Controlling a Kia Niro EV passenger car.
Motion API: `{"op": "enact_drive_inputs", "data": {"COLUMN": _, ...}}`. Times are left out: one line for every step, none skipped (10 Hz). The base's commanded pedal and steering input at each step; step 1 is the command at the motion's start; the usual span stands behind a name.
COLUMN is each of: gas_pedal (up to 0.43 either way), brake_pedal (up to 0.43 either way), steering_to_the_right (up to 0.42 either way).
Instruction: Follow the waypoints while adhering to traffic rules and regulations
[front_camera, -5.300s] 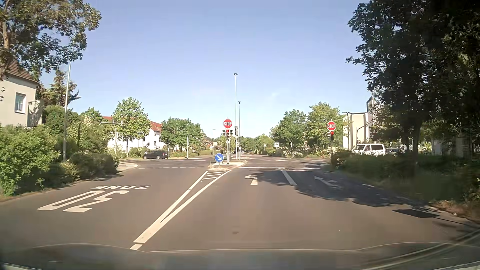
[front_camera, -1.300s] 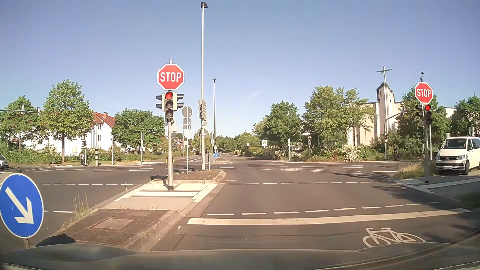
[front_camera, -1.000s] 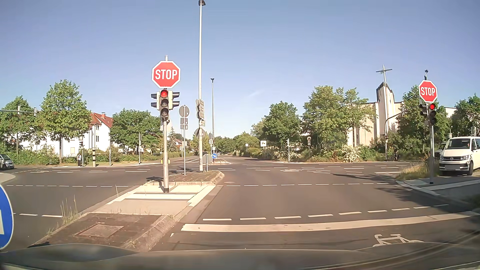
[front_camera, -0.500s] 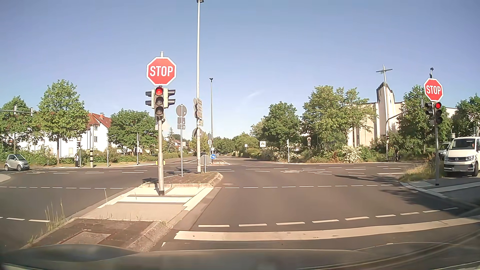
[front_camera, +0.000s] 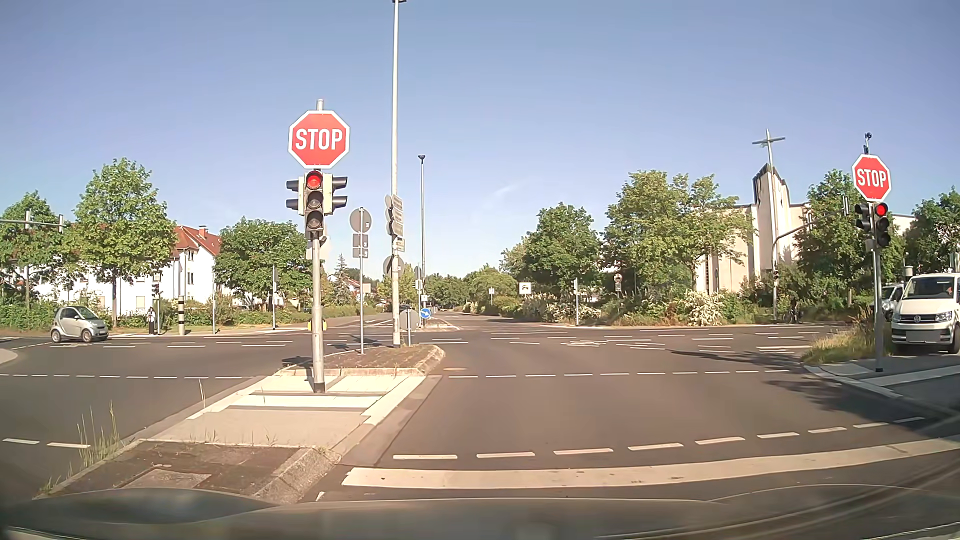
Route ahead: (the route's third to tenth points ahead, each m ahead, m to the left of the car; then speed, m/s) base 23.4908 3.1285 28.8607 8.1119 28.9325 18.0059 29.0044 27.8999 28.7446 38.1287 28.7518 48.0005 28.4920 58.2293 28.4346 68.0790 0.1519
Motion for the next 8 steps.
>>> {"op": "enact_drive_inputs", "data": {"gas_pedal": 0.000, "brake_pedal": 0.226, "steering_to_the_right": 0.020}}
{"op": "enact_drive_inputs", "data": {"gas_pedal": 0.000, "brake_pedal": 0.226, "steering_to_the_right": 0.019}}
{"op": "enact_drive_inputs", "data": {"gas_pedal": 0.000, "brake_pedal": 0.232, "steering_to_the_right": 0.019}}
{"op": "enact_drive_inputs", "data": {"gas_pedal": 0.000, "brake_pedal": 0.250, "steering_to_the_right": 0.019}}
{"op": "enact_drive_inputs", "data": {"gas_pedal": 0.000, "brake_pedal": 0.268, "steering_to_the_right": 0.019}}
{"op": "enact_drive_inputs", "data": {"gas_pedal": 0.000, "brake_pedal": 0.305, "steering_to_the_right": 0.019}}
{"op": "enact_drive_inputs", "data": {"gas_pedal": 0.000, "brake_pedal": 0.317, "steering_to_the_right": 0.019}}
{"op": "enact_drive_inputs", "data": {"gas_pedal": 0.000, "brake_pedal": 0.317, "steering_to_the_right": 0.020}}
